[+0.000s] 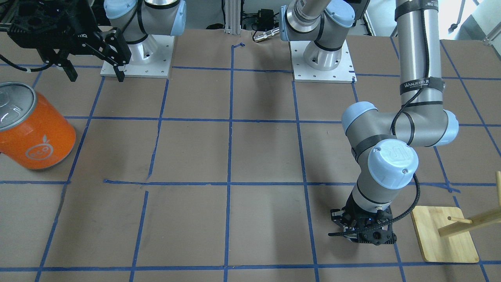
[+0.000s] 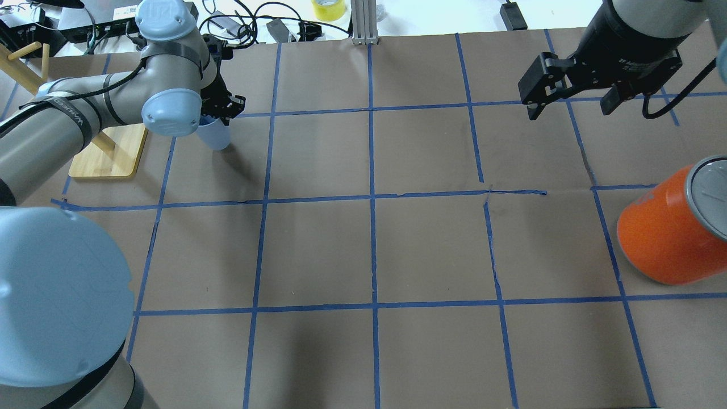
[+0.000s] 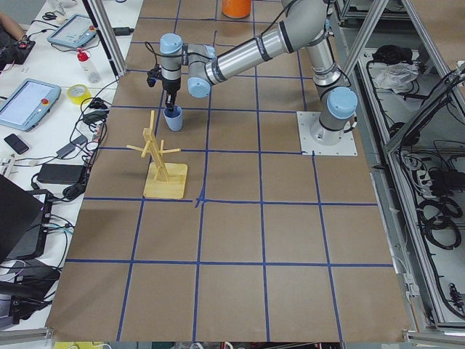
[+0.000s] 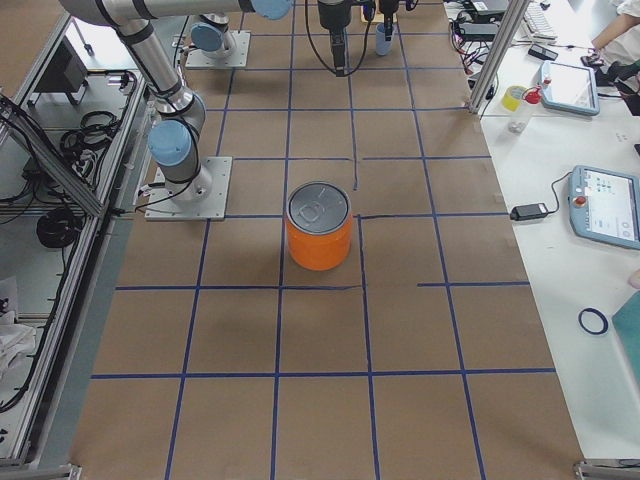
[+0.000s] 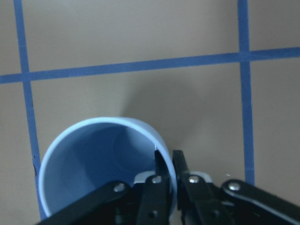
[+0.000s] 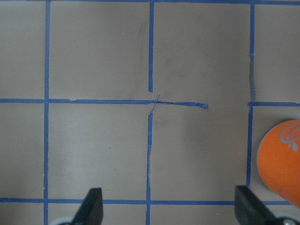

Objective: Flip cup
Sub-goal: 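Lift the cup with the left gripper and turn it upright, then set the cup upright near the wooden stand and open the left gripper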

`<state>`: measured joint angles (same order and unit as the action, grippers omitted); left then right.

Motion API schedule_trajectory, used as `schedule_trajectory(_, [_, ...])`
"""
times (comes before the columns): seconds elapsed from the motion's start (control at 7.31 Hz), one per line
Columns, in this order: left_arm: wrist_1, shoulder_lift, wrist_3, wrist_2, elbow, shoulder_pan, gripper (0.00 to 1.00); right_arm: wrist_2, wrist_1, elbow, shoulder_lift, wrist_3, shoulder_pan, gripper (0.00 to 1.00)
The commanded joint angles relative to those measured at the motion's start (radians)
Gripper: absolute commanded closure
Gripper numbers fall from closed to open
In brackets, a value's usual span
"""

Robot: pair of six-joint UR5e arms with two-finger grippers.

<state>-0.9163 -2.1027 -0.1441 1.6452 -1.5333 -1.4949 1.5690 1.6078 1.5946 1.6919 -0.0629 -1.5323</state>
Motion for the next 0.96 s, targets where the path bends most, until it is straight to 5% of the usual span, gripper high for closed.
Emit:
schedule_trajectory(0.0, [-0.117,0.054,0.0,-0.007,0.027,0.004,0.0,0.0,0.0,0.001,0.0,0.0,0.0,0.0])
schedule_trajectory(0.82, [-0.677,0.421,0.075,0.027,0.098,-0.001,0.0,0.002,-0.003,0.002,0.0,0.0,0.0,0.0])
